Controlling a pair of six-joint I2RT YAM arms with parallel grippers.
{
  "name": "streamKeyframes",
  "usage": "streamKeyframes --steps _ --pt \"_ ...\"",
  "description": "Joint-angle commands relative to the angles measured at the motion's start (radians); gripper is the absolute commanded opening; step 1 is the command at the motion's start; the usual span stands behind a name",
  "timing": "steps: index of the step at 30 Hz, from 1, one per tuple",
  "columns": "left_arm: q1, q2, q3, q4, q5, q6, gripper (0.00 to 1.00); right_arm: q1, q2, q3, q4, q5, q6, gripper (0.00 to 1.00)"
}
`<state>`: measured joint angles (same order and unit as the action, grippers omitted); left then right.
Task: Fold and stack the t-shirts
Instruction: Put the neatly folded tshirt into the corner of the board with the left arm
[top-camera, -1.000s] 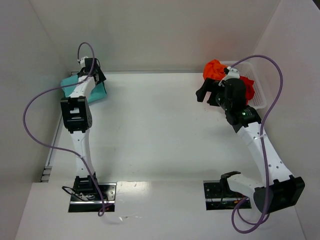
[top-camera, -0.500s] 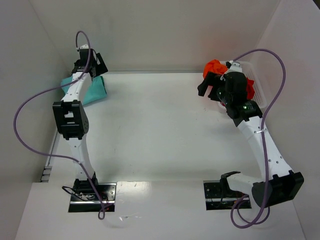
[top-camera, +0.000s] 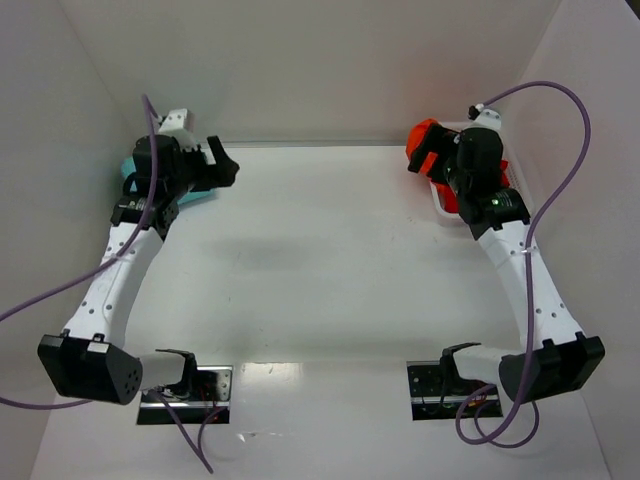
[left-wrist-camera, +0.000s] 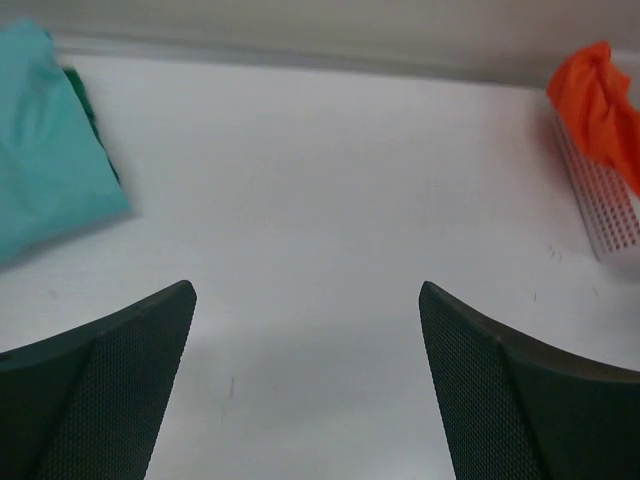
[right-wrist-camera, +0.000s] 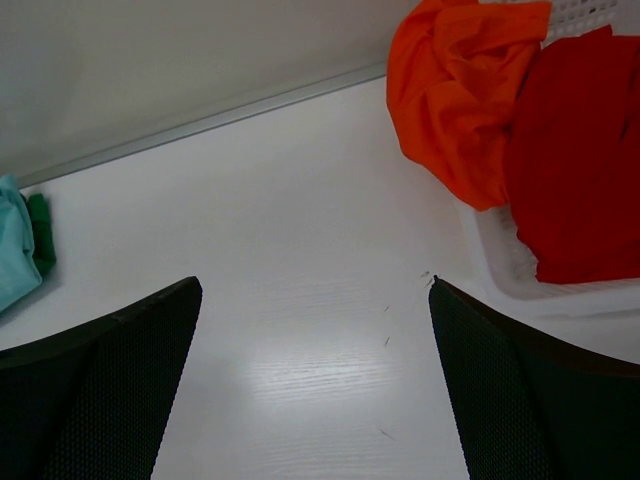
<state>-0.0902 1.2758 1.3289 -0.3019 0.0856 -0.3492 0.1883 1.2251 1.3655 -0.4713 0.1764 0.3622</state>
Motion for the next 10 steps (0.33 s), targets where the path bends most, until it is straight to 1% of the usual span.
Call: streamKeyframes --steps 1,3,5,7,10 --pt "-0.002 -0.009 -0.106 -0.034 0.135 -0.031 1.0 -0.018 0.045 -0.002 0.051 0.021 0.003 1.0" --pt "-0.002 -0.036 -0.149 -0.048 0.146 -0.031 1.0 -0.018 0.059 -0.035 0.062 -0.006 0.026 1.0" --pt "-0.002 -0.07 -0.172 -0.048 0.146 -0.031 1.0 -0.018 0.031 -0.081 0.082 -0.017 0.026 1.0" --pt "-0.002 -0.095 -0.192 -0.048 0.108 -0.031 1.0 -0.018 -0.027 -0.118 0.114 -0.017 0.037 1.0" --pt "-0.002 -0.145 -0.217 -0.039 0.088 -0.031 1.0 -0.041 -0.05 -0.158 0.114 -0.035 0.037 1.0"
